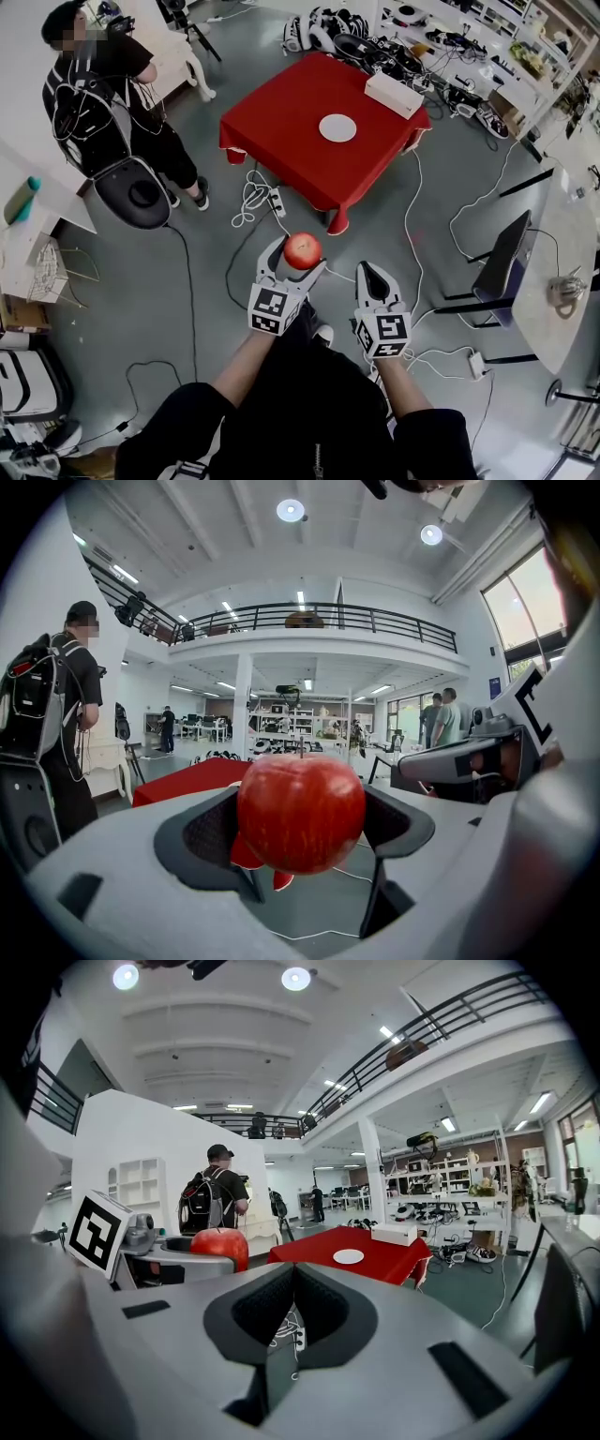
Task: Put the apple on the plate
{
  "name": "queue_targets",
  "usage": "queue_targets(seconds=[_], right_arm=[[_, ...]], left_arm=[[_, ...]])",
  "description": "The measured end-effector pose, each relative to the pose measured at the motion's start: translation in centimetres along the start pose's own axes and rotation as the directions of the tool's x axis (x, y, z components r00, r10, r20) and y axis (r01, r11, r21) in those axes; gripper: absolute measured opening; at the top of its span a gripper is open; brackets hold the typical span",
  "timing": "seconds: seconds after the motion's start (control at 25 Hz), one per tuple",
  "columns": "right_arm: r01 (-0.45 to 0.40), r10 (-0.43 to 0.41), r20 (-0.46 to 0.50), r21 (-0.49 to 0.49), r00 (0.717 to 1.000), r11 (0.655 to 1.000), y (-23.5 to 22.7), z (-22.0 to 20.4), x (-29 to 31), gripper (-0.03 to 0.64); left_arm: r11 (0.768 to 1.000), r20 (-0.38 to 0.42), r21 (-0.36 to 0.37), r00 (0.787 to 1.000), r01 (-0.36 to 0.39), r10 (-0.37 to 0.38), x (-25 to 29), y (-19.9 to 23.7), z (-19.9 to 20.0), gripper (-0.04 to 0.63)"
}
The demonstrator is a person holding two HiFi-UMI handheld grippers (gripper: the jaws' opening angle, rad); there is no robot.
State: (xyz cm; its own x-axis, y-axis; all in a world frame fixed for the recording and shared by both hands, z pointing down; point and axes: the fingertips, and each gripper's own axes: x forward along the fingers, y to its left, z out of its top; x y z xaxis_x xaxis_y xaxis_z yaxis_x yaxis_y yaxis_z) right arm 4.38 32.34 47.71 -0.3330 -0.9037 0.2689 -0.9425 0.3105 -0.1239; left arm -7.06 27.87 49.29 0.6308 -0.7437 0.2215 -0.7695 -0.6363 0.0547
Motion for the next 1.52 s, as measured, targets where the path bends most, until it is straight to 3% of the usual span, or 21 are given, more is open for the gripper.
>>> queue_targets(seconds=[0.52, 0.96, 1.52], right_arm=[[0.004, -0.004, -0.009, -0.001, 1.000, 1.000, -2.3, 1.3, 5.2, 0.012], [0.009, -0.008, -0.037, 0.004, 0.999, 1.000, -5.4, 3.8, 14.4, 0.012], [0.075, -0.074, -0.039, 0.020, 0.996, 0.997, -7.9, 6.3, 24.3, 0.012]], left_arm=[[1.000, 0.001, -0.016, 1.000, 0.019, -0.019, 5.1, 2.9, 0.7, 0.400], [0.999, -0.006, -0.028, 0.999, 0.041, -0.041, 13.2, 8.8, 2.4, 0.400], [0.993, -0.012, -0.030, 0.994, 0.112, -0.112, 20.9, 16.0, 3.8, 0.400]])
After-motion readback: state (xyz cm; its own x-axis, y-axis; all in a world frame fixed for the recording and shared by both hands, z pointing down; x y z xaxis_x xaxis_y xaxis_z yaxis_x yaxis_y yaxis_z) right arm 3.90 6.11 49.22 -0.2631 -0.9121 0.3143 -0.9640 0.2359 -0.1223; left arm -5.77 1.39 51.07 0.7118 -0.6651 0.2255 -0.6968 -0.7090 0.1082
